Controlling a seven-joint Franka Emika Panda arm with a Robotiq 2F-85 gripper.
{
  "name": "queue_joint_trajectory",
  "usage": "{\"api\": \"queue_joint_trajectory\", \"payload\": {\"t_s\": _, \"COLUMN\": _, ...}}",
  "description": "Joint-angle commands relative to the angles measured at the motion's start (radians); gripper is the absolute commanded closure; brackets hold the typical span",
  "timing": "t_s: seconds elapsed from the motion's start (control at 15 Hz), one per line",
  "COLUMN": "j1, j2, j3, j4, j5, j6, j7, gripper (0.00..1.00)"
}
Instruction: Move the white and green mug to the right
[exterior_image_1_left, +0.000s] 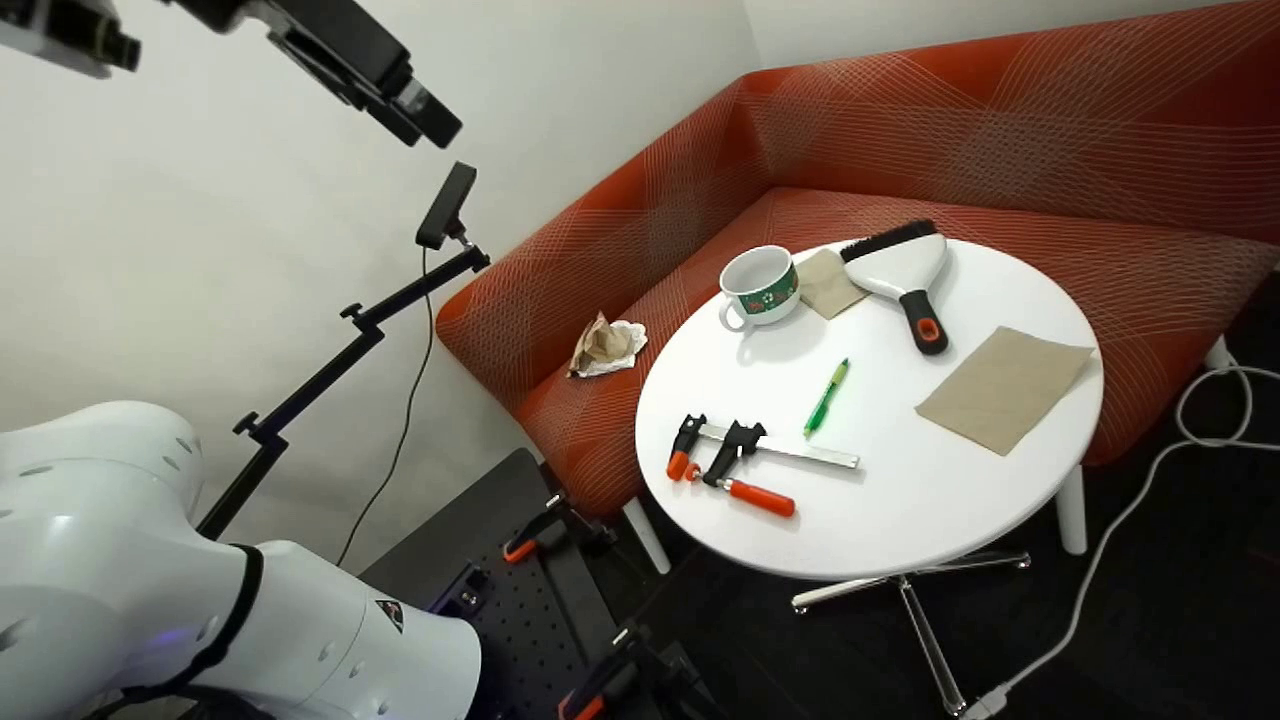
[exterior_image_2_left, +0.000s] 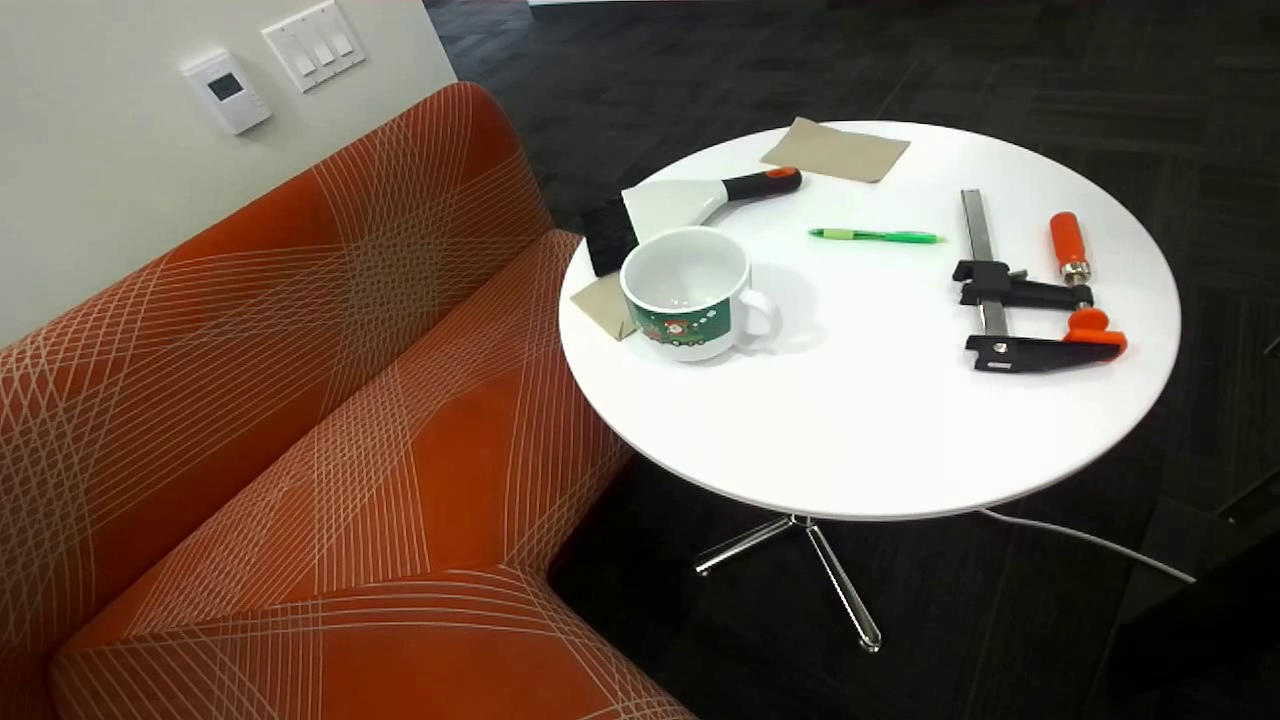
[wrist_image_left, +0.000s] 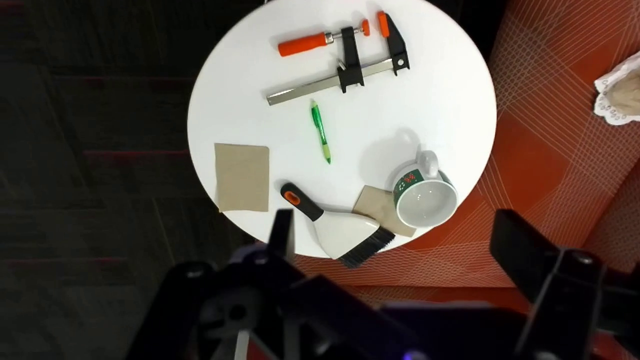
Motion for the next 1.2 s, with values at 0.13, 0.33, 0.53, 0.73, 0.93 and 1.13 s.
{"api": "queue_joint_trajectory", "payload": {"t_s": 0.13, "j1": 0.033, "j2": 0.259, "j3": 0.111, "j4": 0.029, "j5": 0.002, "j6": 0.211, "j7": 0.083, "gripper": 0.00}}
{"api": "queue_joint_trajectory", "payload": {"t_s": 0.33, "j1": 0.027, "j2": 0.406, "j3": 0.167, "j4": 0.062, "j5": -0.013, "j6": 0.348, "j7": 0.158, "gripper": 0.00}}
{"api": "queue_joint_trajectory", "payload": {"t_s": 0.53, "j1": 0.022, "j2": 0.532, "j3": 0.201, "j4": 0.106, "j5": -0.026, "j6": 0.468, "j7": 0.231, "gripper": 0.00}}
{"api": "queue_joint_trajectory", "payload": {"t_s": 0.73, "j1": 0.020, "j2": 0.619, "j3": 0.223, "j4": 0.156, "j5": -0.053, "j6": 0.515, "j7": 0.293, "gripper": 0.00}}
{"api": "queue_joint_trajectory", "payload": {"t_s": 0.93, "j1": 0.039, "j2": 0.603, "j3": 0.202, "j4": 0.132, "j5": -0.036, "j6": 0.508, "j7": 0.258, "gripper": 0.00}}
{"api": "queue_joint_trajectory", "payload": {"t_s": 1.13, "j1": 0.038, "j2": 0.616, "j3": 0.202, "j4": 0.145, "j5": -0.036, "j6": 0.508, "j7": 0.258, "gripper": 0.00}}
